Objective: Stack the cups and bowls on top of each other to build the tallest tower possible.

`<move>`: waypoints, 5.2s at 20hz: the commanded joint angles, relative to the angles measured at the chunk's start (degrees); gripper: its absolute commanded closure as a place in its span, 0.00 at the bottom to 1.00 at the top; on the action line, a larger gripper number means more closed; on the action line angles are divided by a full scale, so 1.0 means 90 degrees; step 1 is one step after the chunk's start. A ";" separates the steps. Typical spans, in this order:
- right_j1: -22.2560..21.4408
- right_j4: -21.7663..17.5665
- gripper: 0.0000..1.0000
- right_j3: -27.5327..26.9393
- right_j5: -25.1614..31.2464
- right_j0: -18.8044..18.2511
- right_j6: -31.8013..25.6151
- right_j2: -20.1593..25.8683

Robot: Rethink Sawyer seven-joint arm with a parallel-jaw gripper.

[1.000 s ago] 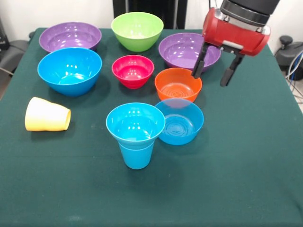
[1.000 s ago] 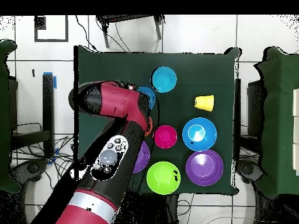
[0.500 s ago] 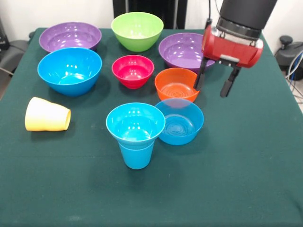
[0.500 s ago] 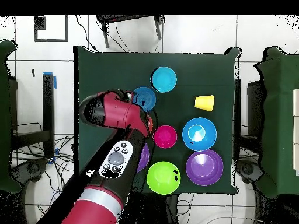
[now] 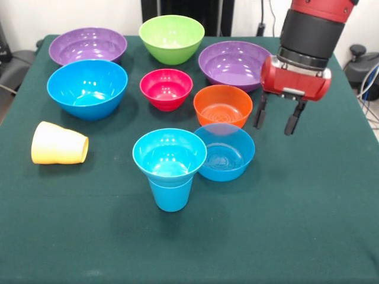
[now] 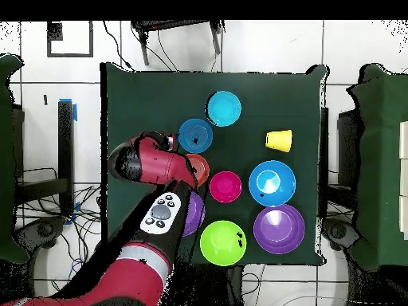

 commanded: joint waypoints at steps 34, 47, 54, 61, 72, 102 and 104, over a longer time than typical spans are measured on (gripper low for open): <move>0.0729 -0.0814 0.00 -0.0421 0.0026 -0.0427 0.0598 0.0990; 0.0928 -0.1047 0.00 -0.0535 -0.0258 -0.0771 0.0433 0.1210; 0.0955 -0.1102 0.00 -0.0467 -0.0303 -0.0845 0.0523 0.1290; 0.0956 -0.1106 0.00 -0.0433 -0.0257 -0.0888 0.0538 0.1367; 0.0904 -0.0989 0.00 -0.0391 -0.0063 -0.0760 0.0636 0.1277; 0.1018 -0.0369 1.00 -0.0826 0.0489 -0.0150 0.1154 0.1068; 0.1032 -0.0314 1.00 -0.0880 0.0531 -0.0084 0.1196 0.1042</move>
